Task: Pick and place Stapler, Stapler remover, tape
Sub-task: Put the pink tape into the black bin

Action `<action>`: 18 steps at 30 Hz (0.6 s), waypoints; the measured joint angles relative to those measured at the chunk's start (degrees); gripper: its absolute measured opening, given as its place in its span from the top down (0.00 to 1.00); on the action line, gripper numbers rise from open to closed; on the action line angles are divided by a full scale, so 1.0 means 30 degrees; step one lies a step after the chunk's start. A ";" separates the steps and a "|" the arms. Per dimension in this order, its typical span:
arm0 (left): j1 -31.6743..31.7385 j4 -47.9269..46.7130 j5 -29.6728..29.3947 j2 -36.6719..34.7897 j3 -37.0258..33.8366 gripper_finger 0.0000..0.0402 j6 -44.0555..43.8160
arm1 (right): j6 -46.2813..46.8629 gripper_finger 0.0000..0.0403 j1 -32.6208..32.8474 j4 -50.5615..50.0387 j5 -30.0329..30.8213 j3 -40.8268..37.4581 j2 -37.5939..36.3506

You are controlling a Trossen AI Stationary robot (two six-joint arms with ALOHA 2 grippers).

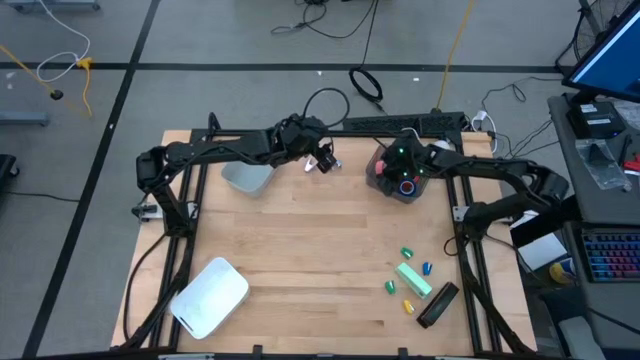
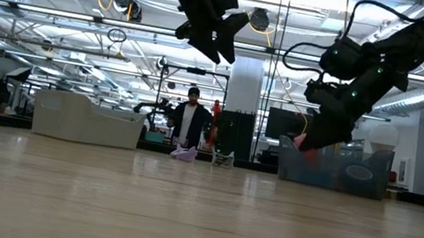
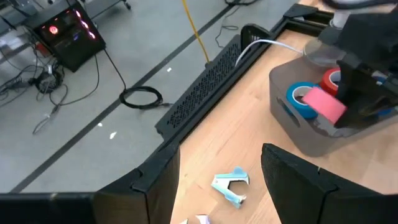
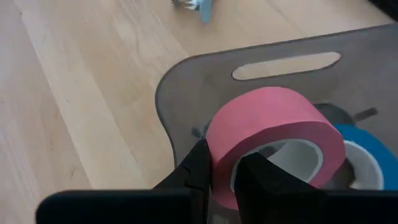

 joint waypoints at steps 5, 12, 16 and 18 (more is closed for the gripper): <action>0.0000 0.0020 -0.0003 0.0000 0.0000 0.44 -0.0074 | 0.0169 0.91 0.0007 -0.0030 -0.0413 0.0000 0.0366; -0.0022 0.0046 0.0080 0.0000 0.0000 0.44 -0.0074 | 0.0182 0.89 0.0007 0.0069 -0.0417 0.0000 0.0419; -0.0036 0.0045 0.0102 0.0000 0.0000 0.44 -0.0067 | 0.0185 0.88 0.0007 0.0066 -0.0417 0.0000 0.0413; -0.0036 0.0035 0.0102 0.0000 0.0000 0.44 -0.0049 | 0.0189 0.86 0.0007 0.0080 -0.0417 0.0000 0.0413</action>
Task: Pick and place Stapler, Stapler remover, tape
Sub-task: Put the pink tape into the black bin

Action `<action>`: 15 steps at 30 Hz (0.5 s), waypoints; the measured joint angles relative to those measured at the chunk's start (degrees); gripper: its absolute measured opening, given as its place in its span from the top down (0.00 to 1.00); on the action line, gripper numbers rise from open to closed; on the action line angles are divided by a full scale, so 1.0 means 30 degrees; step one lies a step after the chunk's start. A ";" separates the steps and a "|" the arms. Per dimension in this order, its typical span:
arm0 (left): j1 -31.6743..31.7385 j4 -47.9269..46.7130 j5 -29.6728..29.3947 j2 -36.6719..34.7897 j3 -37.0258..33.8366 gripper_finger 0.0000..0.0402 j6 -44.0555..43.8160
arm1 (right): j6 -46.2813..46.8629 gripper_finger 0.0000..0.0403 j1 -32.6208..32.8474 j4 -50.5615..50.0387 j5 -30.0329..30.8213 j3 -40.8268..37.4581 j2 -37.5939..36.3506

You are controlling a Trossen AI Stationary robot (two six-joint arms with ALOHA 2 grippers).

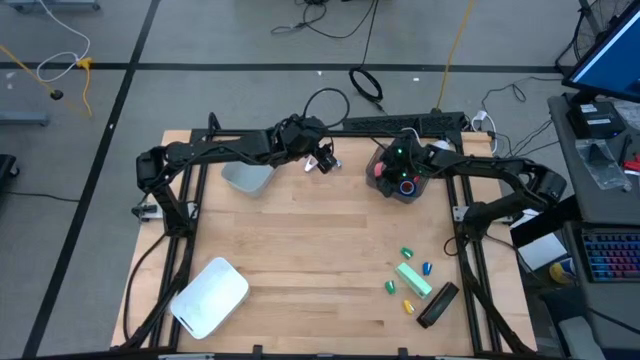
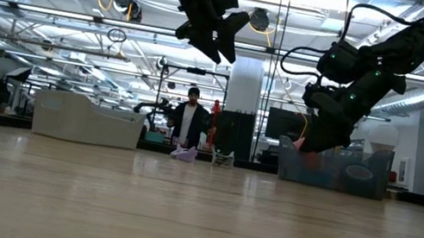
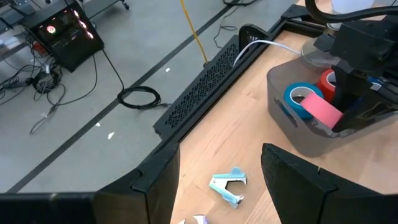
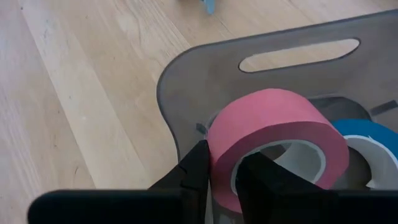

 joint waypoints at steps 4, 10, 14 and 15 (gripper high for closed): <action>0.0000 0.0004 0.0007 0.0000 -0.0007 0.44 0.0033 | 0.0000 0.80 0.0000 -0.0007 0.0000 0.0000 0.0000; 0.0000 -0.0033 0.0015 0.0000 -0.0007 0.44 0.0041 | 0.0093 0.71 0.0000 -0.0006 0.0000 0.0000 0.0000; 0.0000 -0.0157 0.0015 0.0000 -0.0007 0.44 0.0048 | 0.0334 0.68 0.0000 0.0000 0.0007 0.0000 -0.0003; 0.0000 -0.0188 0.0022 0.0000 -0.0007 0.44 0.0048 | 0.0348 0.68 0.0000 -0.0013 0.0007 0.0000 -0.0032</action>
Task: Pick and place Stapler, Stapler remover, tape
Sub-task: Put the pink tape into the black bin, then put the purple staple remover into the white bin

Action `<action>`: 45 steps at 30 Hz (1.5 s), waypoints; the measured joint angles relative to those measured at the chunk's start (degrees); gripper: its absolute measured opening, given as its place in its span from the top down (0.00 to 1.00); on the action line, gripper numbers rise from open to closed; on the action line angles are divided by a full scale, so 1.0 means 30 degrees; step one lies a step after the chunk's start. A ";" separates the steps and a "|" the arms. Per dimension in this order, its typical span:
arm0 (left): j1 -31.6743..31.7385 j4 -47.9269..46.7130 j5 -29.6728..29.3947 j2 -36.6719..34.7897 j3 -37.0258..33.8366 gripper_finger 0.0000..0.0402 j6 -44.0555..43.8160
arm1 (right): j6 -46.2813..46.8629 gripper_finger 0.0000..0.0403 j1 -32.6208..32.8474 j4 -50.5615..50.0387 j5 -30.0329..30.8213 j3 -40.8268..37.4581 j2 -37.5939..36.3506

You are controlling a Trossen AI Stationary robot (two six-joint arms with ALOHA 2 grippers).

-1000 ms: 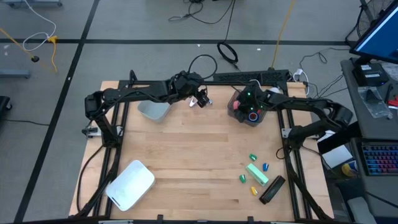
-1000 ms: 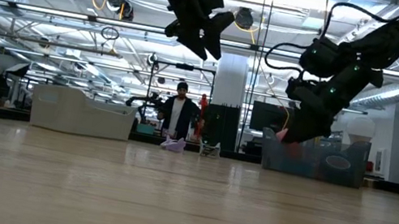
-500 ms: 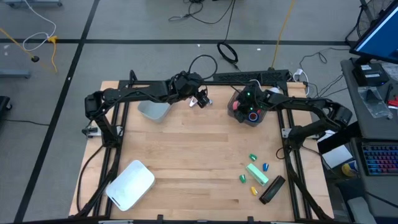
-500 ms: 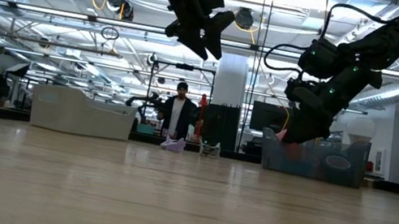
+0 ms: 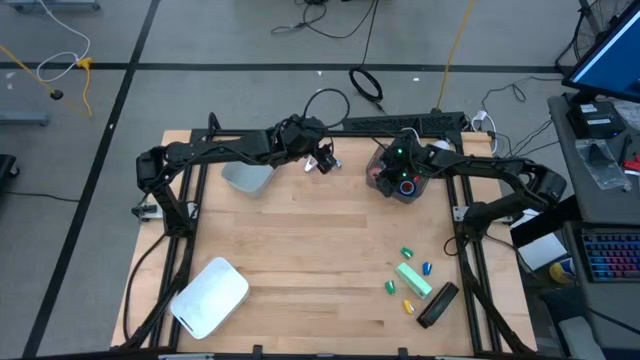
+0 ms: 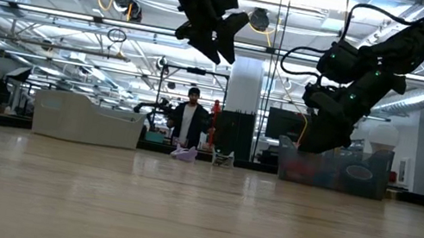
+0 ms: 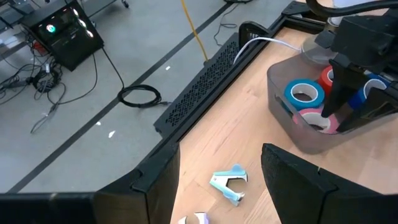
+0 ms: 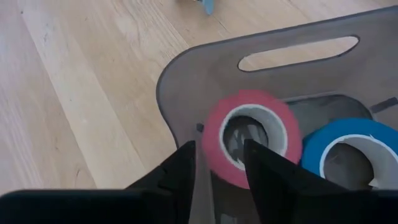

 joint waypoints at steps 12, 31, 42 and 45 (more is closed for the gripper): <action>-0.0320 -0.2035 0.0196 0.0000 0.0000 0.44 -0.0240 | 0.0253 0.70 0.0093 -0.1754 -0.0058 0.0000 -0.4804; -0.1905 -0.4391 0.0233 0.0000 -0.0007 0.44 0.0462 | 0.3113 0.72 0.1927 -0.4874 -0.0113 0.0000 -1.5182; -0.2962 -0.4376 0.0301 0.0000 -0.0007 0.44 0.0408 | 0.3877 0.72 0.2914 -0.7156 -0.0102 0.0000 -1.7569; -0.3060 -0.4376 0.0306 0.0000 -0.0007 0.44 0.0401 | 0.3877 0.72 0.2973 -0.7141 -0.0095 0.0000 -1.7705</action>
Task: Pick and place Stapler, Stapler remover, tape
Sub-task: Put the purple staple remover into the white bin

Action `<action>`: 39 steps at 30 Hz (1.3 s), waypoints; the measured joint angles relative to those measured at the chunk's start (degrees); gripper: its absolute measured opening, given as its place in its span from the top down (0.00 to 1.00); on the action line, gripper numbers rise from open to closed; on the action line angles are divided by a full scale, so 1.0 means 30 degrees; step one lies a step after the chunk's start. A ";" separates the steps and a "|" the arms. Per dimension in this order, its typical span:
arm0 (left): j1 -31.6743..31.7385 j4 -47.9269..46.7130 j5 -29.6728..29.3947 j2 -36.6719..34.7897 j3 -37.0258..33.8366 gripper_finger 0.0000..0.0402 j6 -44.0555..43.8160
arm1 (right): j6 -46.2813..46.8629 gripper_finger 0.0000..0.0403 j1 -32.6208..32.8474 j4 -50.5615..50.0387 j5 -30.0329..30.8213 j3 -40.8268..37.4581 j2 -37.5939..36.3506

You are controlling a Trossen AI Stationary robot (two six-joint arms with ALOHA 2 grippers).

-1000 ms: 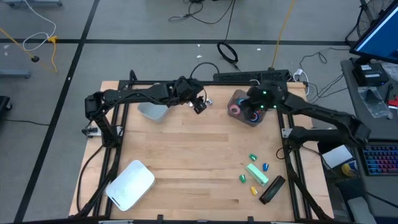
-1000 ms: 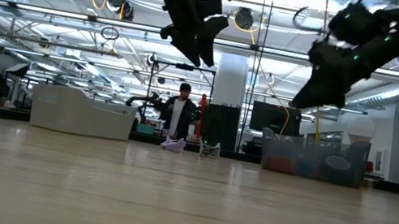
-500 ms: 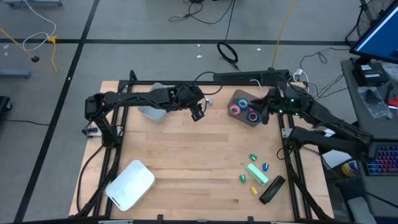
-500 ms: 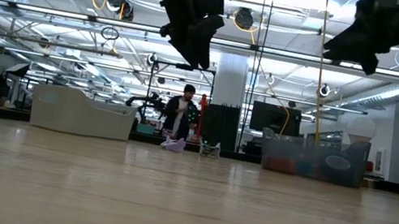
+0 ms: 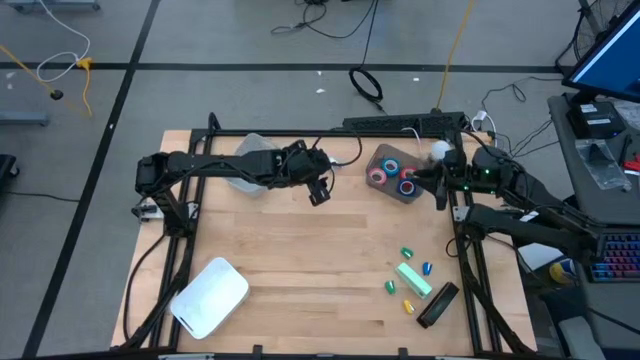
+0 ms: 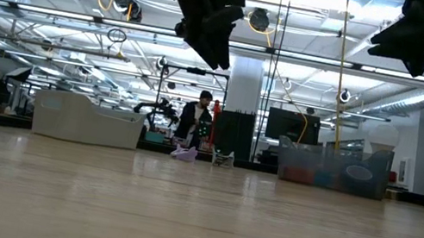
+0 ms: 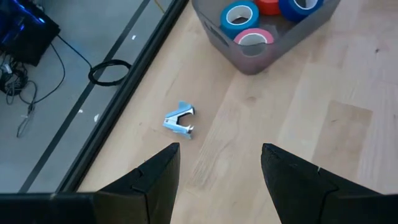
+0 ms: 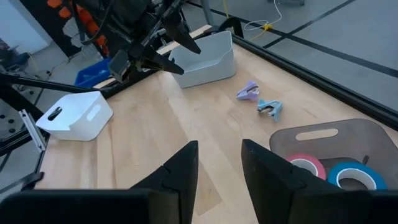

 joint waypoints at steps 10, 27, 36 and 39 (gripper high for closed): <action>0.1757 0.1679 0.0644 0.1146 -0.0022 0.44 0.1760 | -0.0035 0.72 0.0000 0.0020 0.0027 0.0000 -0.0011; 0.5249 0.1867 0.3863 0.4619 -0.0007 0.44 0.1569 | -0.0015 0.72 0.0000 0.0173 0.0095 0.0000 -0.0011; 0.5355 0.2211 0.3407 0.5040 0.0010 0.44 0.1503 | -0.0015 0.72 0.0000 0.0849 0.0109 0.0000 0.0004; 0.5363 0.1918 0.3072 0.5236 0.0000 0.44 0.1486 | -0.0012 0.72 0.0000 0.1100 0.0109 0.0000 -0.0001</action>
